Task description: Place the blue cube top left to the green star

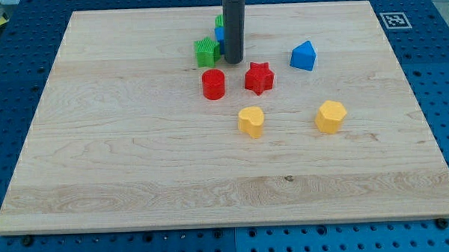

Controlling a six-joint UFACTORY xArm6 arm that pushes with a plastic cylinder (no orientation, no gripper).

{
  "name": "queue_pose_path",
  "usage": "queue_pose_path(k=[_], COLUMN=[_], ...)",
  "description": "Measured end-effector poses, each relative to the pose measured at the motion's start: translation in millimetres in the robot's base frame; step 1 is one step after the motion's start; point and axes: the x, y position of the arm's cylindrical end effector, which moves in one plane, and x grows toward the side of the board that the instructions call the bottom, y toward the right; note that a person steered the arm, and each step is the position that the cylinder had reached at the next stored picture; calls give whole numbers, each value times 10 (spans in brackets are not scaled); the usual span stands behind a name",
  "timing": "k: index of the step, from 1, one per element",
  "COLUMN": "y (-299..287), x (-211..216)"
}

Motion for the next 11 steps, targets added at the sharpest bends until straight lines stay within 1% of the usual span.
queue_pose_path(k=[1, 3, 4, 5, 6, 7, 8, 10, 11], y=[67, 160, 160, 154, -39, -253, -320, -339, -352], x=[-69, -419, -420, -530, -693, -714, -703, -553, -553])
